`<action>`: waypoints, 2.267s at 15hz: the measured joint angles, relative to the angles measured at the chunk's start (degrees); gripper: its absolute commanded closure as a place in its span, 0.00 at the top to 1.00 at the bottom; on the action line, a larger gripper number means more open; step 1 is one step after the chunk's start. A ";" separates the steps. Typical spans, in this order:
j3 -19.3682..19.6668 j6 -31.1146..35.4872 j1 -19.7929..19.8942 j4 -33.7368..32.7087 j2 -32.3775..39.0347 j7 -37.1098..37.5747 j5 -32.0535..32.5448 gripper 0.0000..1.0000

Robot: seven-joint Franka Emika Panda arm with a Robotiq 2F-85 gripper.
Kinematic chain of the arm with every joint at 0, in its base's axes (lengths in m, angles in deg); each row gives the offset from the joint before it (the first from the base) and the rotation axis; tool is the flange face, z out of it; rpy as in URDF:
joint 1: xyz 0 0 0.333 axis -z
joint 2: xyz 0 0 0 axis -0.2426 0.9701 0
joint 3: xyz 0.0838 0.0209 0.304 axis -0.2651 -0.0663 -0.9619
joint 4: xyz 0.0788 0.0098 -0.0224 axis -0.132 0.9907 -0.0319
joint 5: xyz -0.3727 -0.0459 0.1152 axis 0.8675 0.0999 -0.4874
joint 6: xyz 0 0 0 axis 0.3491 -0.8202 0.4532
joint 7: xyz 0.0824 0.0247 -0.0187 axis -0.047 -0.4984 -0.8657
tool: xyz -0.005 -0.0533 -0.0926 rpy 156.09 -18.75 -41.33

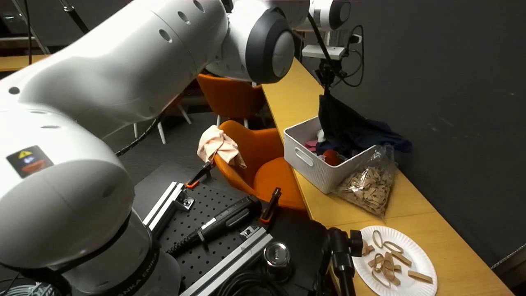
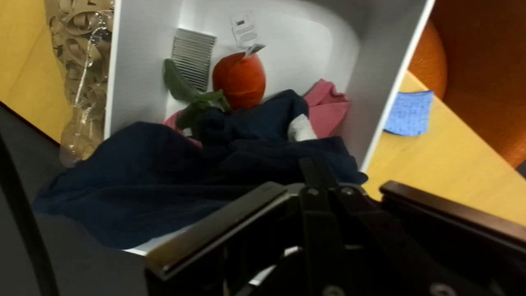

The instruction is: Remove the peach and blue shirts from the white basket and put them on the backrest of the orange chair

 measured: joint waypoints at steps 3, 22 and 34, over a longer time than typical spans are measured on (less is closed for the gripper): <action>-0.58 -3.73 -4.56 0.65 -2.05 -1.99 0.14 0.00; -1.53 1.81 -25.53 35.27 -21.48 -8.31 7.63 0.00; -14.77 46.64 -29.33 71.89 -32.11 -8.74 12.60 0.00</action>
